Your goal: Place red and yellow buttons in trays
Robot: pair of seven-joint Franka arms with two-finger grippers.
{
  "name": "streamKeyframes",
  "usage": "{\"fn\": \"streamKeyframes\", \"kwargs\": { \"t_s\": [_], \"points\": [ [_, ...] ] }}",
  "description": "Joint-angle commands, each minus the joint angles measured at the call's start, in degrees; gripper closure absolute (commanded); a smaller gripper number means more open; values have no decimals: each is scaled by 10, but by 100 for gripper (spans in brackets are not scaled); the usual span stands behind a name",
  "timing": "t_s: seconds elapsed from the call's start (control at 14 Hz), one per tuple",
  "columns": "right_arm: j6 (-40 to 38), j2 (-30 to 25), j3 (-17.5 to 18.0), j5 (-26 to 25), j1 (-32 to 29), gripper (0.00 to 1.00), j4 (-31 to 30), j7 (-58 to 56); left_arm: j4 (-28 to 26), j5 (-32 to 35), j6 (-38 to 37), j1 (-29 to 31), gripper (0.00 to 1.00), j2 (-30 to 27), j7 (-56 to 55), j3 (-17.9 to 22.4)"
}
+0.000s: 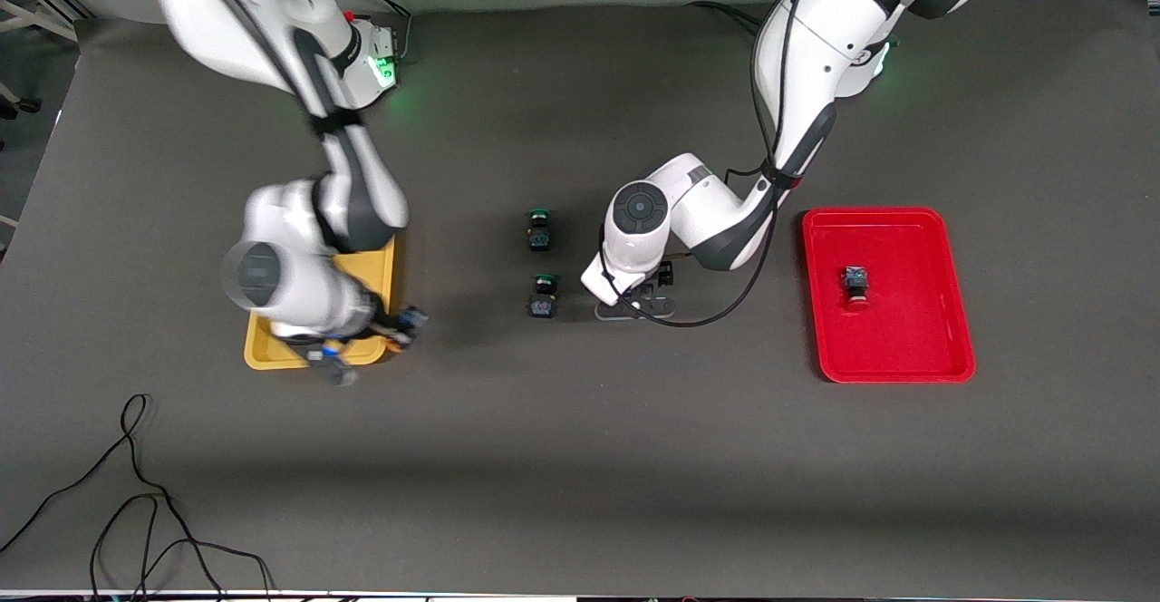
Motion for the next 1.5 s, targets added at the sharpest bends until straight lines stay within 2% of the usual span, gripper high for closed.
{"fn": "streamKeyframes", "kwargs": {
  "t_s": [0.0,0.14,0.21,0.29,0.36,0.43,0.64,0.79,0.93,1.14,1.21,1.29,1.36,1.43],
  "points": [
    [-46,-58,-45,9,-11,88,-11,-53,-1,6,-19,-15,9,-5,-37,6],
    [-64,-73,-89,9,-11,88,-17,-86,-13,5,-25,-20,38,-5,-55,6],
    [-64,-80,-102,10,-11,88,-31,-89,-12,4,-32,-19,51,-2,-55,6],
    [-56,-87,-110,10,-11,88,-52,-97,-12,1,-37,-18,68,-2,-57,5],
    [-39,-88,-120,10,-11,88,-73,-113,-8,0,-37,-16,80,-3,-59,5],
    [-12,-87,-125,13,-11,87,-103,-129,-2,-1,-40,-13,85,-8,-60,4],
    [113,-63,-125,35,-11,87,-189,-187,53,-43,-138,16,89,-36,-44,0],
    [125,-27,-125,97,-10,86,-197,-240,92,-98,-220,60,89,-71,4,-6],
    [131,2,-124,143,-5,85,-197,-265,81,-146,-288,124,88,-130,77,-4],
    [137,11,-122,145,-1,78,-196,-265,16,-148,-377,253,89,-197,231,-2],
    [137,12,-122,145,-1,63,-197,-264,-14,-143,-378,298,89,-220,275,-2],
    [137,12,-123,145,-1,38,-196,-264,-38,-137,-378,347,89,-240,326,-2],
    [137,12,-123,145,-2,3,-196,-263,-54,-118,-376,386,89,-250,381,-1],
    [136,8,-123,145,-2,0,-195,-260,-66,-94,-372,416,89,-251,418,-1]
  ]
}}
